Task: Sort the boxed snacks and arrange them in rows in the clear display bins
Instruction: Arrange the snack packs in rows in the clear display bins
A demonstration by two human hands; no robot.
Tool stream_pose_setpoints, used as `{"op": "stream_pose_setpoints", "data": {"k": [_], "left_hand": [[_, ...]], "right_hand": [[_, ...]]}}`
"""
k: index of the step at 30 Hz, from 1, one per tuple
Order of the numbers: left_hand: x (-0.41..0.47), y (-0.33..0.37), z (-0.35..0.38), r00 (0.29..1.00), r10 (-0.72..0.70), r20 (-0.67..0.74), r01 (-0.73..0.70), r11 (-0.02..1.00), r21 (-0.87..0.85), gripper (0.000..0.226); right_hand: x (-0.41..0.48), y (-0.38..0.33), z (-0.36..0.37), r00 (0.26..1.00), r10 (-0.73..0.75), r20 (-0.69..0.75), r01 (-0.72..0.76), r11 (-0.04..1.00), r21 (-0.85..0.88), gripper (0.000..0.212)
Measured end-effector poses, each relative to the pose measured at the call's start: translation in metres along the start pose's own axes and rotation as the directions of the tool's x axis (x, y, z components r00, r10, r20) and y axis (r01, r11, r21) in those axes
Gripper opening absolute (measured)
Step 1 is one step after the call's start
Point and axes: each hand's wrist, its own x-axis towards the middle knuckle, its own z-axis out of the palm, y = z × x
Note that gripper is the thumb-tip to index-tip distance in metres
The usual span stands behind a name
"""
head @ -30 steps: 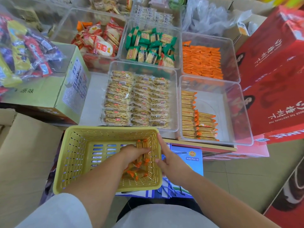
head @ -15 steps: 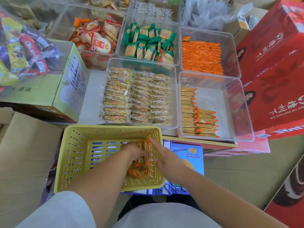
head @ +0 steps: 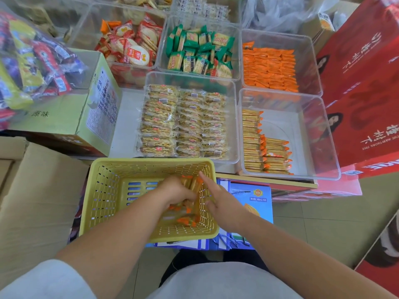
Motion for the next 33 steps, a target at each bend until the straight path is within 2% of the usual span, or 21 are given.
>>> {"op": "stream_pose_setpoints", "data": {"k": [3, 8, 11, 14, 15, 20, 24, 26, 29, 31, 33], "left_hand": [[-0.006, -0.003, -0.006, 0.995, 0.099, -0.019, -0.094, 0.981, 0.171, 0.031], [-0.013, -0.005, 0.009, 0.986, 0.094, 0.138, -0.139, 0.919, 0.37, 0.039], [-0.011, -0.008, 0.016, 0.978, 0.043, 0.203, -0.106, 0.944, 0.312, 0.045], [-0.015, -0.007, 0.014, 0.974, 0.0, 0.228, -0.072, 0.948, 0.309, 0.082], [-0.016, -0.007, 0.013, 0.973, -0.016, 0.229, -0.054, 0.953, 0.298, 0.086], [-0.02, -0.007, 0.007, 0.971, -0.055, 0.232, -0.015, 0.957, 0.29, 0.068], [-0.026, -0.011, -0.012, 0.966, -0.097, 0.238, 0.031, 0.962, 0.27, 0.064], [-0.032, -0.017, -0.023, 0.972, -0.082, 0.22, 0.042, 0.983, 0.181, 0.056], [-0.047, -0.028, -0.038, 0.984, 0.034, 0.174, -0.011, 0.991, -0.134, 0.05], [-0.065, -0.029, -0.045, 0.987, 0.108, 0.12, -0.062, 0.94, -0.336, 0.049], [-0.084, -0.026, -0.044, 0.982, 0.179, 0.057, -0.121, 0.837, -0.533, 0.052]], "right_hand": [[0.0, -0.003, 0.0, 1.0, 0.01, -0.004, -0.01, 1.0, -0.007, 0.078], [-0.001, -0.006, 0.001, 1.0, 0.026, -0.006, -0.026, 1.0, -0.002, 0.078], [-0.002, -0.007, 0.002, 0.999, 0.035, -0.007, -0.035, 0.999, -0.011, 0.079], [-0.001, -0.008, 0.003, 0.999, 0.047, -0.015, -0.047, 0.999, -0.005, 0.079], [0.0, -0.008, 0.004, 0.999, 0.05, -0.017, -0.05, 0.999, -0.005, 0.078], [0.002, -0.008, 0.005, 0.999, 0.05, -0.011, -0.05, 0.999, 0.006, 0.078], [0.0, -0.008, 0.002, 1.0, 0.016, -0.009, -0.016, 0.999, 0.05, 0.08], [-0.003, -0.009, 0.001, 1.0, -0.009, -0.012, 0.01, 0.997, 0.071, 0.082], [-0.01, -0.011, -0.002, 0.998, -0.028, -0.05, 0.034, 0.99, 0.134, 0.083], [-0.014, -0.014, -0.009, 0.987, 0.005, -0.16, 0.016, 0.992, 0.129, 0.08], [-0.017, -0.018, -0.019, 0.963, 0.005, -0.27, 0.027, 0.993, 0.114, 0.077]]}}
